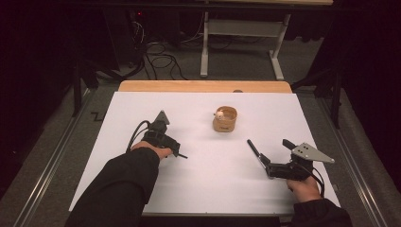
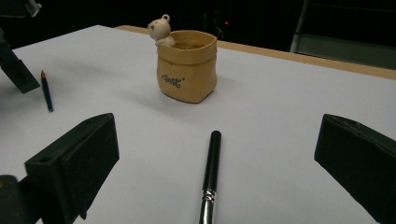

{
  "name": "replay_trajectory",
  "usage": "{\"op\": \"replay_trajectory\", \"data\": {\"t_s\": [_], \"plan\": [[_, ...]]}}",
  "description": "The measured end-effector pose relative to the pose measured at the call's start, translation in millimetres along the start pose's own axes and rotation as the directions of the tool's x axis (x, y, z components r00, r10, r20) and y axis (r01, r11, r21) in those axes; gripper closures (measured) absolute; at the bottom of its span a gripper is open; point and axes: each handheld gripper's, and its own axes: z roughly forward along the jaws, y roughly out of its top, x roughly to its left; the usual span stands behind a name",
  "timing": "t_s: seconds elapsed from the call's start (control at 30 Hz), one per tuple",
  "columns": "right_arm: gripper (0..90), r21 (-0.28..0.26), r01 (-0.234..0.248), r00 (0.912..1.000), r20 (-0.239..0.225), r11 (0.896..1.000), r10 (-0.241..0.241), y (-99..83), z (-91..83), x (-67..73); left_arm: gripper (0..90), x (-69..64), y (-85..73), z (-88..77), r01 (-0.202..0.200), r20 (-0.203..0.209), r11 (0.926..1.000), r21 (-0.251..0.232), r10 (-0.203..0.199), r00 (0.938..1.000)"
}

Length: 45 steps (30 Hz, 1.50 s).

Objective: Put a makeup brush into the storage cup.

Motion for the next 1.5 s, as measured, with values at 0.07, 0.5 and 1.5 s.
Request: {"op": "replay_trajectory", "data": {"t_s": [0.07, 0.5, 1.5], "plan": [[0.4, 0.000, 0.005, 1.0000, -0.002, 1.000, -0.005, 0.1, -0.1, -0.5, 16.1, 0.2, 1.5, -0.3, -0.001, -0.008, 1.0000, 0.004, 0.001, 1.0000], [0.7, 0.000, 0.012, 0.9999, -0.001, 1.000, -0.012, 0.2, 0.4, -0.8, 21.5, -6.4, 9.9, -2.2, 0.000, -0.034, 0.9999, 0.013, 0.001, 0.9994], [1.1, 0.005, 0.005, 1.0000, 0.000, 1.000, -0.005, 0.3, -1.2, 1.2, 22.9, -10.8, 18.6, 6.3, 0.044, -0.087, 0.9970, 0.064, -0.038, 0.9955]]}}
